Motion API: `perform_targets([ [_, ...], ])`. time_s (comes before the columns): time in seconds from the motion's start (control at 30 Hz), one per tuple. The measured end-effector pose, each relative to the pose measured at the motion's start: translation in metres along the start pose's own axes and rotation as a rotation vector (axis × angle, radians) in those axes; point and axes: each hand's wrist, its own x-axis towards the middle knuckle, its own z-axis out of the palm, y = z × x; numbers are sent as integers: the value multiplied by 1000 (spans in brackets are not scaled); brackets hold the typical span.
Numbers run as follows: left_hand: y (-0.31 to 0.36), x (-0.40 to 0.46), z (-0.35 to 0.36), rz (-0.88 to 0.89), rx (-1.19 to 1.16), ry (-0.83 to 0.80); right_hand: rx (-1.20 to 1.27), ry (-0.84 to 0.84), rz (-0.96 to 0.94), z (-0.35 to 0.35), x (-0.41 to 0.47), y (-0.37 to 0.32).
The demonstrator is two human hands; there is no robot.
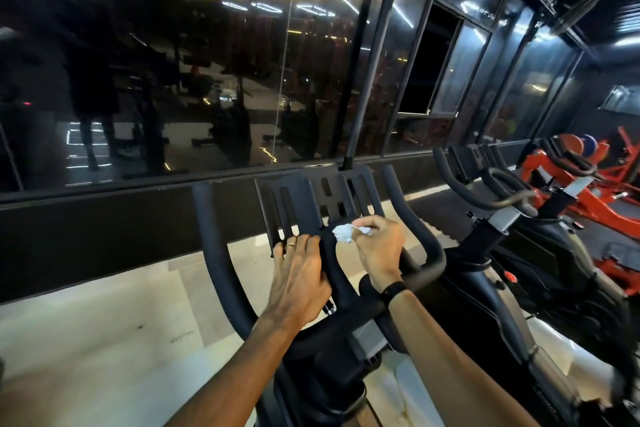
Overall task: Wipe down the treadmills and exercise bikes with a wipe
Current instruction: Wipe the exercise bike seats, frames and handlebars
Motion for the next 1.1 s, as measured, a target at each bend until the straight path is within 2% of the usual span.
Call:
perform_targets([
  [0.07, -1, 0, 0, -9, -13, 1, -41, 74, -28, -4, 2, 1],
  [0.17, -2, -1, 1, -2, -22, 4, -80, 96, -44, -16, 10, 8],
  [0.33, -2, 0, 4, 2, -26, 11, -290, 228, -35, -40, 37, 27],
  [0.43, -2, 1, 5, 3, -48, 8, -276, 276, -17, -47, 47, 27],
  [0.57, -3, 0, 5, -1, -101, 35, -191, 58, -58, -11, 43, 18],
  [0.7, -2, 0, 1, -28, -148, 37, -133, 2, -206, 19, 27, 11],
  [1.1, -1, -2, 1, -37, -223, 46, 115, -432, -434, 0, -27, -10],
])
